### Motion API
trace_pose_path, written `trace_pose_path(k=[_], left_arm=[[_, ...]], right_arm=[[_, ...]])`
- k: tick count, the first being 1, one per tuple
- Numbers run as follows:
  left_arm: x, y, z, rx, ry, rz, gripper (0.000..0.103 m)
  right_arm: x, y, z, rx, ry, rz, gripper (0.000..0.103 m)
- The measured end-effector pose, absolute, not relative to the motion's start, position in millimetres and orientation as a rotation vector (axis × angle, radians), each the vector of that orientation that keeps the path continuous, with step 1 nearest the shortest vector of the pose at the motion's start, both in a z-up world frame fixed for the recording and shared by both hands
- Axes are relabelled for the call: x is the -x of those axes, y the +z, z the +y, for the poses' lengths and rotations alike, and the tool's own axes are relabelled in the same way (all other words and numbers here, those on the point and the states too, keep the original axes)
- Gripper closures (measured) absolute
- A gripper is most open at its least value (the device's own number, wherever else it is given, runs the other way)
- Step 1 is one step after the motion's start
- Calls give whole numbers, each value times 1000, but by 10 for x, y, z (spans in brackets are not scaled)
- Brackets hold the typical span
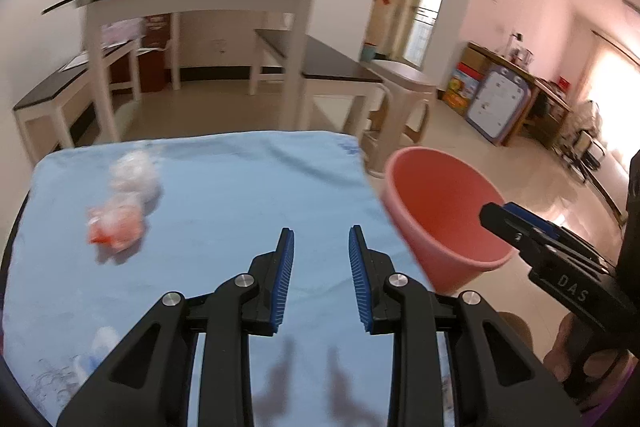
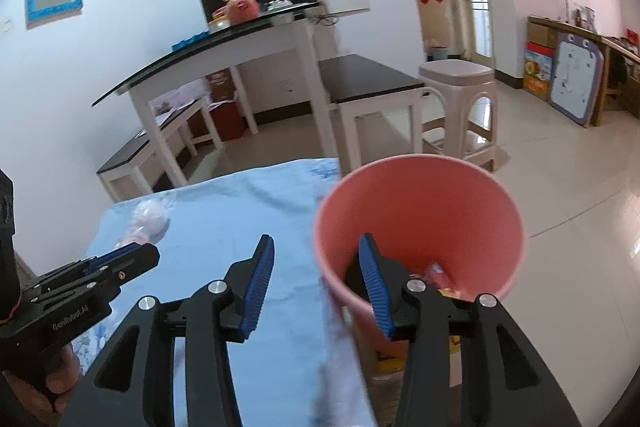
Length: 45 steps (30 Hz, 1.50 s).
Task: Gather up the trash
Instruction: 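Move both open tools back over the white plastic bag on the table, then grasp the white plastic bag with the right tool while the left tool closes on its orange part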
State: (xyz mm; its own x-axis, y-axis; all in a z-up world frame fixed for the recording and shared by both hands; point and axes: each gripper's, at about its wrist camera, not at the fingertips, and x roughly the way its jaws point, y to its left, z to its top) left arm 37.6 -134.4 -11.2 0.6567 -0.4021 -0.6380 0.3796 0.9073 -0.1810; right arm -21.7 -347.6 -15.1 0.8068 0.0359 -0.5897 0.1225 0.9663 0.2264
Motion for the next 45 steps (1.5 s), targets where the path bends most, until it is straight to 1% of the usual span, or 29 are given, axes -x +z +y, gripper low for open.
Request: trace_pose_path(k=[9,17,30,38,39,40,41,42,45], left_arm=[[-567,-242,-429,121,-288,751,75],[-759,-433,258,195,-173,767,75],[-1131,-664,372,181,-237,777,75],[-1266,-780,419,229,-315,799,75],[-1271,-794,422,239,-326,801,76],[-1276,-792,419,242,-332,798,79],[-1277,-797,416,243,-342,798,88],[-1278,-802,416,246,-351,800,92],[-1279,-811,416,247,-357,804,94]], right_arm=[[-30,-211,-2922,-232,58,668,52],[-317,-304,-2562,-186,125,704,51],[-753,-514,-2252,-140,176,766,51],[-991,-507,-2058,-95,203,765,51],[-1021,-504,-2021,-90,209,763,51],[-1049,-499,-1994,-86,215,761,51],[-1080,-492,-1955,-81,225,759,51],[-1103,-485,-1915,-78,235,758,51],[-1179,-475,-1800,-78,275,758,51]])
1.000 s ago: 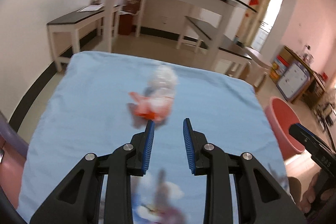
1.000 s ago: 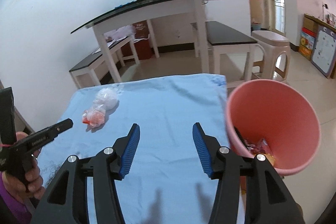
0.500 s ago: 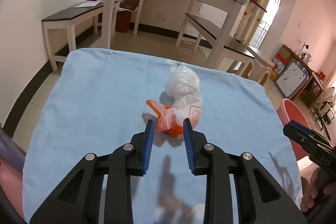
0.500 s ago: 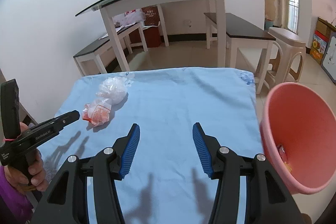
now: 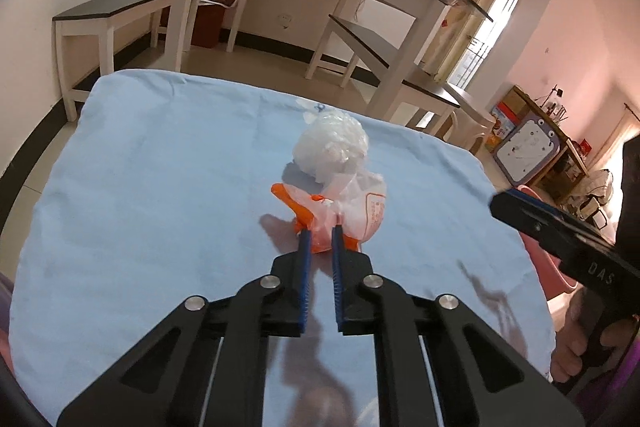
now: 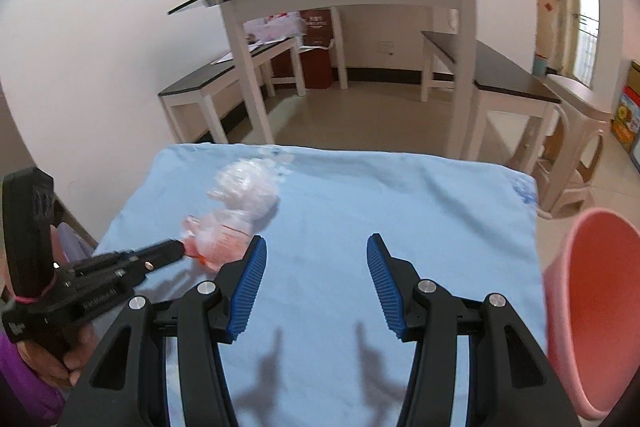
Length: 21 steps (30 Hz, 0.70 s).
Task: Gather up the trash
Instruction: 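Grasp the white plastic bag with the right tool while the left tool closes on its orange part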
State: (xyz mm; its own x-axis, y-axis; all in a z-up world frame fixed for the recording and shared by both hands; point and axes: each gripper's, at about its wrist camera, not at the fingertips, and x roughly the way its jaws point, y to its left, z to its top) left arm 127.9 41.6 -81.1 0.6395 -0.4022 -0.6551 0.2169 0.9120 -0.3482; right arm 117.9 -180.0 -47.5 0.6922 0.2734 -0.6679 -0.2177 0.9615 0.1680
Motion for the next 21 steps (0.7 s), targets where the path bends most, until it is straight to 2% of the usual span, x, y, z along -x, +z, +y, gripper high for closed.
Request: trace_pose_path(k=[2,3,4,7,11,17,19,20,21], left_arm=[[-1272,-807,416,249,-360,804,95],[-1268,-804,419,250,-363,802,101],[-1259,-797,423,251,-369,800,102],[-1235,-798,432,244,-369,800,103],[-1192,-789,460,246,-371,804,102],[-1133,-692,513,252,-354,794,102],[-1151,-695,507,246,-348,801,102],[-1169,-706,494,246,-347,811,102],[-1190,-720,489,252,-346,824,102]], right_arm=[[-1236,-466,-1721,-81,304,757,51],[-1273,-460,-1680,-84,319,757,51],[-1299,-456,-1648,-87,331,756,51],[-1417,-436,-1557,-98,364,754,47],[-1615,-434,-1416,-125,400,755,36],[-1965,-617,-1128,-106,411,803,36],[-2046,-697,-1069,-111,420,825,44],[-2085,-743,-1041,-113,429,844,62],[-2124,-791,-1021,-111,436,870,75]])
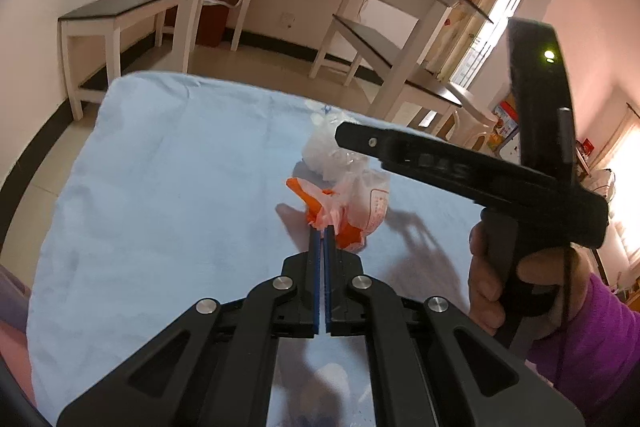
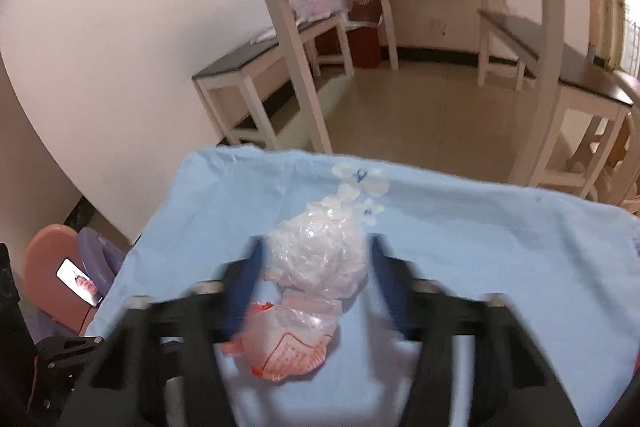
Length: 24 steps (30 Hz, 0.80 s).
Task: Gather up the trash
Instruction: 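Grasp the white plastic bag with the right tool while the left tool closes on its orange part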
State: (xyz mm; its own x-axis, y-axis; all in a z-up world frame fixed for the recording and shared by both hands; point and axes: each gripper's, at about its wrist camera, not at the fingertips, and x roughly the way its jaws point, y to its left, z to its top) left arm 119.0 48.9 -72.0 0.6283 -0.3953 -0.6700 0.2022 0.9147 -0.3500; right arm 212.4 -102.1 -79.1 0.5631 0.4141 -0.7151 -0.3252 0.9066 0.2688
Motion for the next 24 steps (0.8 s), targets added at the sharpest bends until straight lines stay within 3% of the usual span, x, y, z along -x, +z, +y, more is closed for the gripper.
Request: trace_pose_path(k=[5,10,11,12,13,15,24], left_arm=[[-1272,-769,449,255,-342,857,102],[-1325,-767,462,276,-352,859,102],[-1332,-766,467,282,-352,857,99],[-1341,-765,474,289,-356,854,89],[-1354,-757,478,293,-361,852,71],[-1343,-726,488,307,-379,831,58],[-1366,-814,299,245,-397,877,58]], right_arm=[[-2116,-832,-1093,-132,445,879,87],[-2014,-841,-1311,-203,437,880,88],[-2018,-848,-1336,-207,436,883,88],[-2011,-856,-1363,-208,438,888,88],[-1993,-867,-1378,-208,440,892,88],[-1951,-872,-1379,-202,449,895,89],[-1763,-881,-1361,-212,483,920,88]])
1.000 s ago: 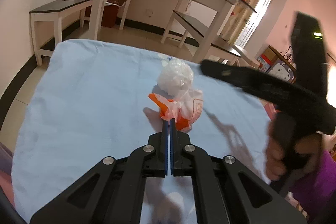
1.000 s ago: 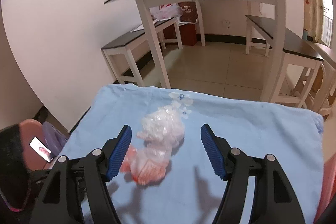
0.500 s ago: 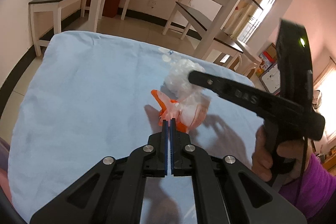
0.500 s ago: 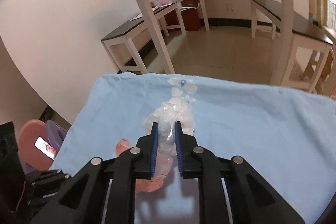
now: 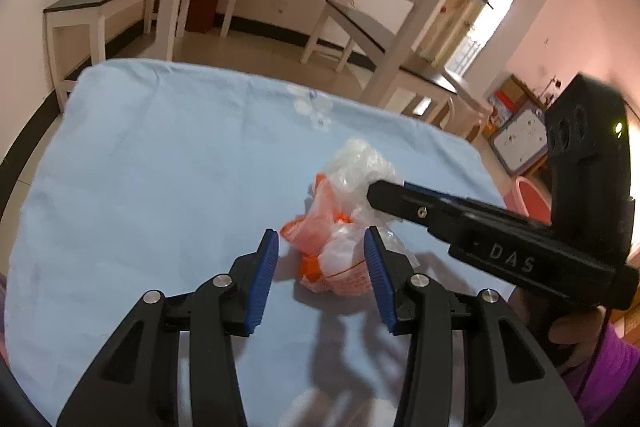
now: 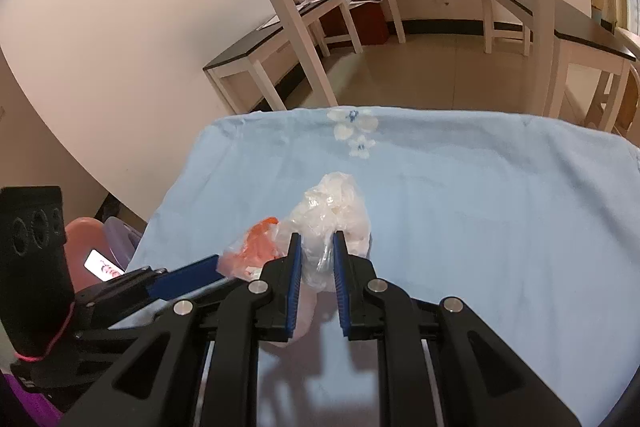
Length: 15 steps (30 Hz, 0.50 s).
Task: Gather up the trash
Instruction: 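Grasp the white plastic bag with the right tool while the left tool closes on its orange part, then lift the orange wrapper with the left tool while the right tool lifts the white bag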
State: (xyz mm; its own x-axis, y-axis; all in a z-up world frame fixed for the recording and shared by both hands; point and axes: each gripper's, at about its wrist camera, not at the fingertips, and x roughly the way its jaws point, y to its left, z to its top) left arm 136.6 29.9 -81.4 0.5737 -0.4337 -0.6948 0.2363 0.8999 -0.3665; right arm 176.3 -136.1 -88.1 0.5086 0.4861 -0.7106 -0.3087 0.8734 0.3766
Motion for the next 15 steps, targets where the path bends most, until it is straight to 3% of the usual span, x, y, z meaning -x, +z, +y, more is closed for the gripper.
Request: trace_pose_path(k=[11,15], left_arm=[[-1164,-818,89,188,-432,884,59],[-1049,-747,100,189,-404,879,66]], right_arm=[[-1434,-859,-1450,-197,452,924,89],[-1346,-778,-1565,-214,424,907,89]])
